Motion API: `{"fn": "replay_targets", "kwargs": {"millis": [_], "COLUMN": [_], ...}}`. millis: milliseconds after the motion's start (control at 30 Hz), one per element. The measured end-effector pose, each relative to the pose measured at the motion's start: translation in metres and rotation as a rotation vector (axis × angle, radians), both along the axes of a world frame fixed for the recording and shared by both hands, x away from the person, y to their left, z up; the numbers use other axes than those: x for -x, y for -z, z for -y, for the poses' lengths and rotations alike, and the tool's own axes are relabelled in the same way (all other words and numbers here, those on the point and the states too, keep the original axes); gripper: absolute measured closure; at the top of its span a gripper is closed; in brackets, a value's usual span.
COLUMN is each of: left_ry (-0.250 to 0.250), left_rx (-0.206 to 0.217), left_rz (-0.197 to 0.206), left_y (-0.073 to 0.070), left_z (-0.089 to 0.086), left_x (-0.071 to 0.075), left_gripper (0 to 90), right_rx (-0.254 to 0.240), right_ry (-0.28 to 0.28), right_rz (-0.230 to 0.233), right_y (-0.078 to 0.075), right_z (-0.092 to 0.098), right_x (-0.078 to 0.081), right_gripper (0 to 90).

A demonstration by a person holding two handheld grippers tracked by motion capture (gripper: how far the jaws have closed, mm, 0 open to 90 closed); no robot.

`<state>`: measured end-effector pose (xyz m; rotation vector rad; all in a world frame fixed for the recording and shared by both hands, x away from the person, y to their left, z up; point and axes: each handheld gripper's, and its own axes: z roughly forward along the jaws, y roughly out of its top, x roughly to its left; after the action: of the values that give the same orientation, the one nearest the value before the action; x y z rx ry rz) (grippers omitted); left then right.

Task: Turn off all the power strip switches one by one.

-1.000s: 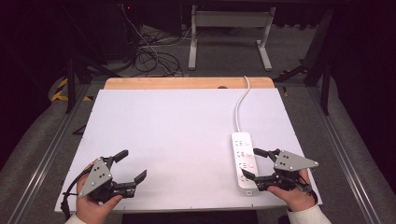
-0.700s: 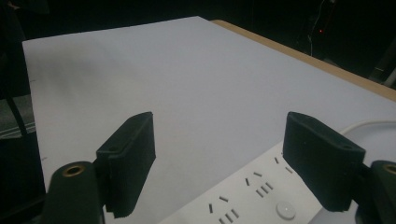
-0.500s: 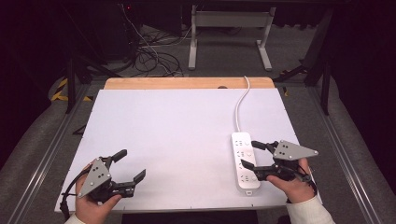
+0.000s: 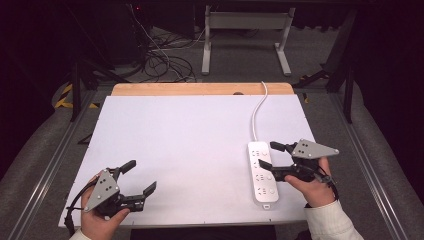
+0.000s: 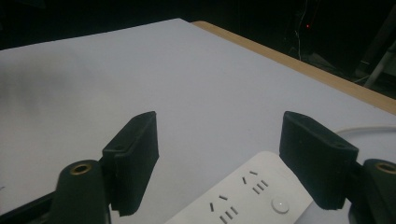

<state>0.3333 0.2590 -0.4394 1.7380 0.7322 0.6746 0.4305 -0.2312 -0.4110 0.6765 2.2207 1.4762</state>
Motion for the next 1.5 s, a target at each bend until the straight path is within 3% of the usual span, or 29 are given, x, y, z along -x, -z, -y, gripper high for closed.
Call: {"fn": "replay_targets", "kwargs": {"millis": [467, 533, 567, 733, 767, 800, 833, 900, 967, 1200, 1300, 1500], "left_ry": [-0.001, -0.003, -0.004, -0.004, -0.008, -0.008, -0.008, -0.007, -0.008, -0.010, -0.010, -0.011], "left_rx": [0.000, -0.002, -0.006, -0.010, -0.006, -0.006, -0.006, -0.006, -0.007, -0.009, -0.009, -0.008], "left_rz": [0.004, 0.001, 0.000, 0.002, 0.002, 0.002, 0.002, 0.002, 0.003, 0.004, 0.003, -0.001], "left_y": [0.000, 0.000, 0.000, 0.000, 0.000, 0.000, 0.000, 0.000, 0.001, 0.001, 0.001, 0.001], "left_z": [0.000, 0.000, 0.000, 0.000, 0.000, 0.000, 0.000, 0.000, 0.000, -0.001, -0.001, -0.001], "left_x": [0.000, 0.000, 0.000, -0.001, -0.001, -0.001, -0.001, -0.001, -0.001, -0.002, -0.001, -0.001], "left_gripper": [12.6, 12.6, 12.6, 12.6, 12.5, 12.6, 12.6, 12.6, 12.6, 12.7, 12.7, 12.8], "right_rx": [0.049, 0.078, 0.064, 0.094, 0.098, 0.098, 0.126, 0.145, 0.143, 0.188, 0.240, 0.275], "right_ry": [0.045, 0.043, 0.030, 0.035, 0.039, 0.039, 0.058, 0.092, 0.090, 0.098, 0.117, 0.134], "right_rz": [-0.016, -0.015, -0.047, -0.021, -0.048, -0.048, -0.074, -0.096, -0.105, -0.122, -0.151, -0.195], "right_y": [0.005, 0.006, 0.008, 0.009, 0.010, 0.010, 0.010, 0.011, 0.013, 0.019, 0.025, 0.033], "right_z": [-0.002, -0.001, -0.002, -0.003, -0.002, -0.002, 0.000, 0.002, 0.003, 0.000, -0.004, -0.005], "right_x": [-0.029, -0.032, -0.033, -0.036, -0.038, -0.038, -0.040, -0.043, -0.046, -0.053, -0.057, -0.063], "right_gripper": [33.5, 44.5, 51.6, 60.1, 66.1, 66.1, 77.2, 87.0, 90.0, 90.0, 90.0, 90.0]}}
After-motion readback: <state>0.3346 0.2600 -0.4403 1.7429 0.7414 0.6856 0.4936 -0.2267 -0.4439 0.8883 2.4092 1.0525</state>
